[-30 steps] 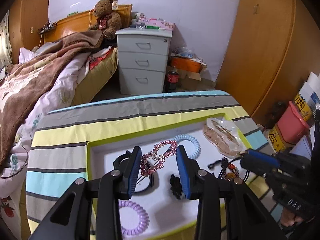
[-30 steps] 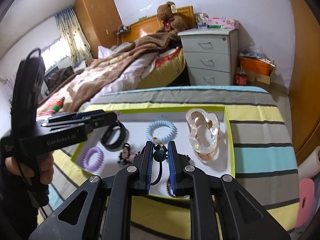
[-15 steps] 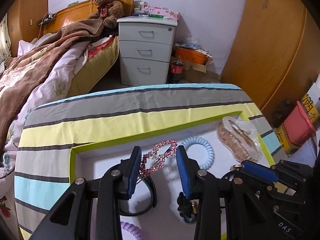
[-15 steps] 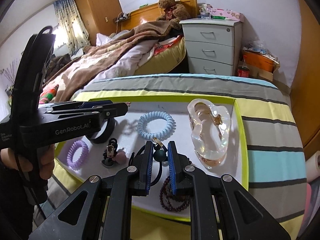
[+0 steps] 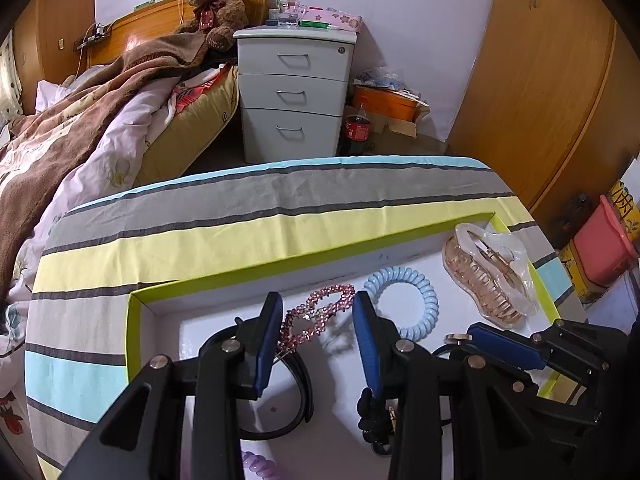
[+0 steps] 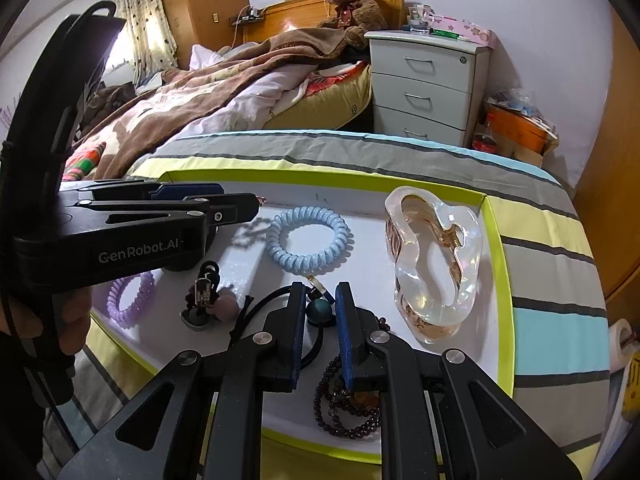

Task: Organize jewelry
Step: 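Lower both items into the box and open both grippers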

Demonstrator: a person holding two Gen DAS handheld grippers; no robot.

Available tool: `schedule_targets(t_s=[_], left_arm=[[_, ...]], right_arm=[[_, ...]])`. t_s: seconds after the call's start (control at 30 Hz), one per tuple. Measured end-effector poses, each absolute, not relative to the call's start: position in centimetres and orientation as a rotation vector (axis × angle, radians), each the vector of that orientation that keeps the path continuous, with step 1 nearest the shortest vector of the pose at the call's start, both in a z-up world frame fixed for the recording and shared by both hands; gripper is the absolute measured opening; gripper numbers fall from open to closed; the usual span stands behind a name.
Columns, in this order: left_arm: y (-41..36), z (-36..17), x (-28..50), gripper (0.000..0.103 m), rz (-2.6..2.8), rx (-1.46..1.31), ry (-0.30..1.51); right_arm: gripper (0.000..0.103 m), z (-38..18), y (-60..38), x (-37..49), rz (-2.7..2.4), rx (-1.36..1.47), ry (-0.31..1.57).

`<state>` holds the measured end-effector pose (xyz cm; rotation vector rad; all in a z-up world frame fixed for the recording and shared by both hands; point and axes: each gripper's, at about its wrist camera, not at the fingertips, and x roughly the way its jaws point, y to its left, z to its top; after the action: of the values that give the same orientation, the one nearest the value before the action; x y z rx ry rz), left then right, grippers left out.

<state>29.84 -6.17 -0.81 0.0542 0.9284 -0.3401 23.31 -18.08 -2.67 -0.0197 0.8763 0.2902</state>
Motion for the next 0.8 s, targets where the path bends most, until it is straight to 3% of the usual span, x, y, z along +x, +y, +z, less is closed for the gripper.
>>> schedule_targets(t_s=[0.17, 0.27, 0.4, 0.8], left_arm=[[-6.1, -0.9, 29.9, 0.039, -0.339, 0.038, 0.933], [-6.1, -0.8, 29.8, 0.045, -0.344, 0.043, 0.934], [-6.2, -0.6, 29.6, 0.05, -0.343, 0.036, 0.932], [-5.9, 1.5, 27.0, 0.063, -0.314, 0.034, 0.888]], right_arm=[[0.016, -2.6, -18.0, 23.2, 0.284, -0.034, 0.876], [0.019, -2.6, -17.9, 23.1, 0.276, -0.037, 0.875], [0.035, -2.4, -17.9, 22.9, 0.272, -0.026, 0.87], [0.036, -0.6, -18.3, 20.7, 0.257, 0.001, 0.822]])
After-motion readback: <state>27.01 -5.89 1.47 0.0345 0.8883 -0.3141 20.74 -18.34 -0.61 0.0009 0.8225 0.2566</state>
